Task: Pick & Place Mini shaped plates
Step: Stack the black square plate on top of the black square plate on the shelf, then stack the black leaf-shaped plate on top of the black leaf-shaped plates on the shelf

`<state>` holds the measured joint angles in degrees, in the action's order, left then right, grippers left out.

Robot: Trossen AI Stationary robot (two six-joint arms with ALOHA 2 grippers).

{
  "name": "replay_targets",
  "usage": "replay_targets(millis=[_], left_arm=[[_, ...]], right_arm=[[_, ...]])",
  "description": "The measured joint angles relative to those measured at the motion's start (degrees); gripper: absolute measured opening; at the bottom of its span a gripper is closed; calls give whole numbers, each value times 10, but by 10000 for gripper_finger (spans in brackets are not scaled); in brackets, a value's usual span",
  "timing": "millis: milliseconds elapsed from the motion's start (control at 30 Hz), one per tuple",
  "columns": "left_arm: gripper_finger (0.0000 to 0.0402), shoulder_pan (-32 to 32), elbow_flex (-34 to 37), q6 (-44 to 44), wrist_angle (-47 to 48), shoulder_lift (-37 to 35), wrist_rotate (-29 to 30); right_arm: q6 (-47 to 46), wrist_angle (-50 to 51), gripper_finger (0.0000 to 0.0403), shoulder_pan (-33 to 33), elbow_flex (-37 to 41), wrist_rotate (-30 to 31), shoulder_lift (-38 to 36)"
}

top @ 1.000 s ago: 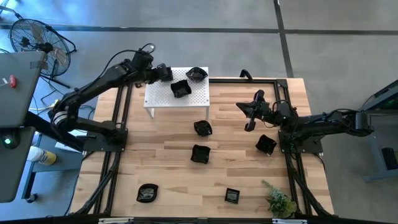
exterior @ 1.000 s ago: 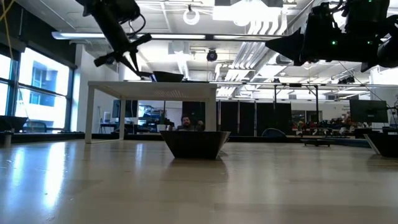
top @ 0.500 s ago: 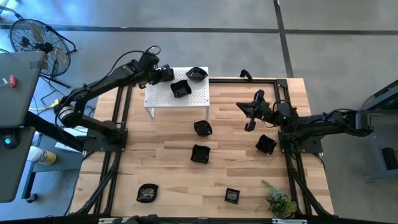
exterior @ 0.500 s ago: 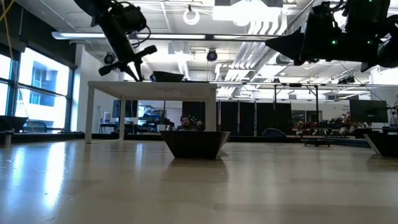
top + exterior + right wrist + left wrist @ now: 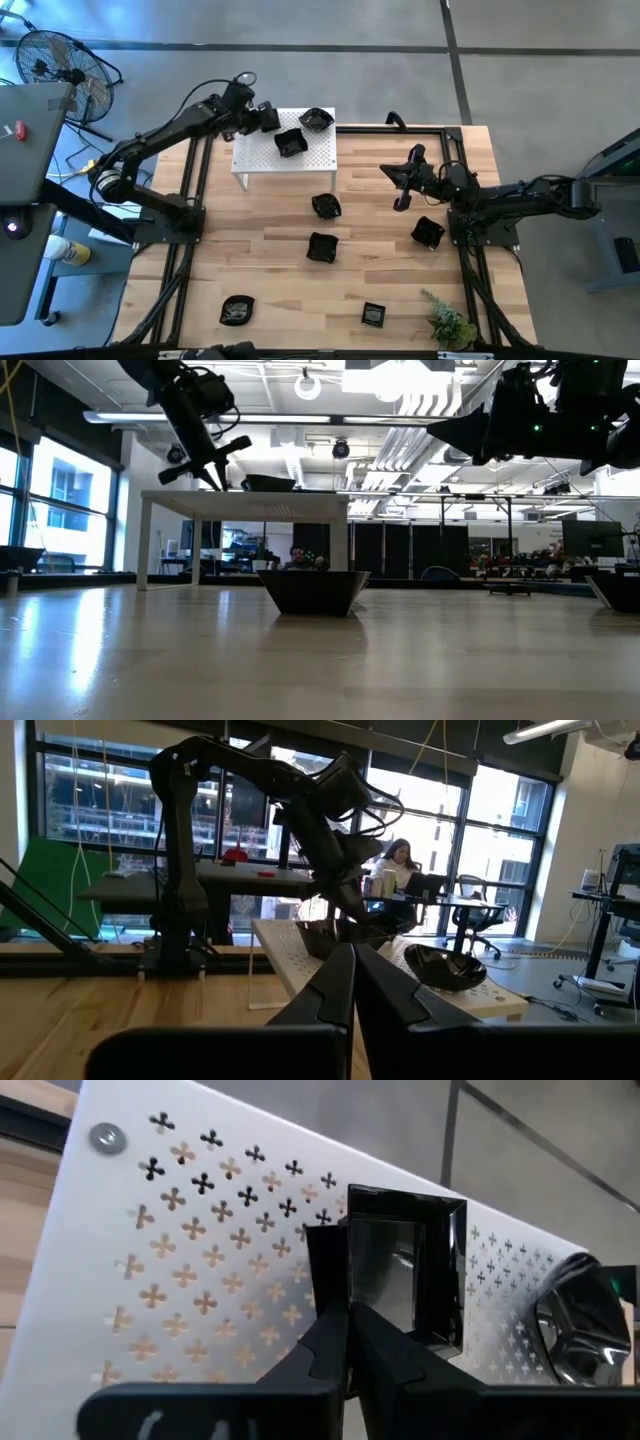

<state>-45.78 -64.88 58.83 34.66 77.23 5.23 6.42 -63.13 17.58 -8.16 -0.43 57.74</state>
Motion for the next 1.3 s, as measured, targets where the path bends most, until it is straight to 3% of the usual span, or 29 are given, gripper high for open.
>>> replay_targets(millis=[367, 567, 733, 900, 967, 1067, 1200, 1300], left_arm=[[114, 0, 0, -11, -7, -12, -34], [128, 0, -1, -60, 4, -39, -37], [102, 8, -1, -202, 47, -63, -39], [32, 98, 19, -309, 54, -81, 108], [9, 131, 51, -337, 13, -96, 148], [11, 166, 110, -373, -73, -135, 176], [5, 205, 198, -407, -179, -196, 177], [3, 226, 263, -435, -256, -243, 176]], right_arm=[[0, 0, 6, 0, 0, 0, 0], [0, 0, 2, 0, 0, 0, 0], [-2, 4, 4, 0, 0, -2, 0], [4, 9, 2, 0, 0, -1, 0], [15, 3, 3, 0, 0, 7, 0], [27, -10, 3, 0, 0, 33, -1], [41, -11, 2, 0, -7, 65, -1], [34, 49, 2, 0, -27, 82, -1]])
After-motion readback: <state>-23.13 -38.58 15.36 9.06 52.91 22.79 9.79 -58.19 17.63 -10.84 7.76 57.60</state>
